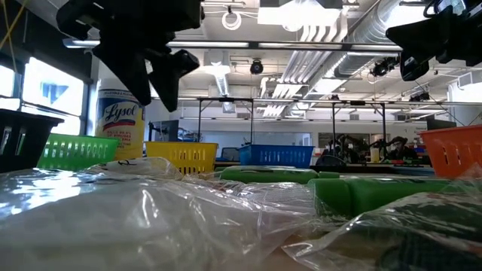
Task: Pick & Place Travel size toiletries
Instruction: Put the cotton pack into the black bin, then put the hairbrush into the orange bin
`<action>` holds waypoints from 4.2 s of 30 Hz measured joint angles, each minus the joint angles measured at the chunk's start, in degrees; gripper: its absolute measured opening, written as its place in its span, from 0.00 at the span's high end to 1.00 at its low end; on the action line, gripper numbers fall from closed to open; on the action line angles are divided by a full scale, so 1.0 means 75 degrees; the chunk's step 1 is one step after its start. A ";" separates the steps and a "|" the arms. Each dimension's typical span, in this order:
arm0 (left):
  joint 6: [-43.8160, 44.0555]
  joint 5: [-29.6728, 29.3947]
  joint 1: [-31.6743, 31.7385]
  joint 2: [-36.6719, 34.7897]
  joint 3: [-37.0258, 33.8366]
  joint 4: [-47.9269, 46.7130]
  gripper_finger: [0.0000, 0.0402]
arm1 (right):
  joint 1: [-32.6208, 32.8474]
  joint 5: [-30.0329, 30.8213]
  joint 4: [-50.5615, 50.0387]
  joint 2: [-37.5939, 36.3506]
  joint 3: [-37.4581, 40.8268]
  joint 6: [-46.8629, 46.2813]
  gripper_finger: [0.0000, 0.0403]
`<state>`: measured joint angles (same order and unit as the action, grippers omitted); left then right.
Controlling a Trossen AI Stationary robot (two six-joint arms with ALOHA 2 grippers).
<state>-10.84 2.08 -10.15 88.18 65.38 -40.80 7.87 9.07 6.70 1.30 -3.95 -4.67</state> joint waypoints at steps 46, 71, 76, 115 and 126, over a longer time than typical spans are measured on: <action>-0.0443 0.1046 -0.0006 0.2428 0.0514 0.0454 0.97 | -0.0001 -0.0546 0.0055 0.0026 -0.0009 0.0000 0.99; 0.1487 0.1435 -0.2582 0.2364 0.4197 -0.2838 0.97 | -0.0001 -0.0651 0.0164 0.0023 -0.0008 -0.0006 0.99; 0.3160 0.1054 -0.3168 0.2364 0.4197 -0.2340 0.97 | 0.0001 -0.0653 0.0163 0.0023 -0.0009 -0.0009 0.99; 0.6481 0.0762 -0.3602 0.2367 0.2027 -0.1554 0.64 | 0.0000 -0.0631 0.0192 0.0023 -0.0009 -0.0009 0.99; 0.6300 0.0831 -0.3602 0.2369 0.3129 -0.3275 0.32 | -0.0001 -0.0634 0.0166 0.0023 -0.0008 -0.0009 0.99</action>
<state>36.41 8.31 -37.17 105.95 88.85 -65.36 7.86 4.32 7.94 1.48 -4.00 -4.73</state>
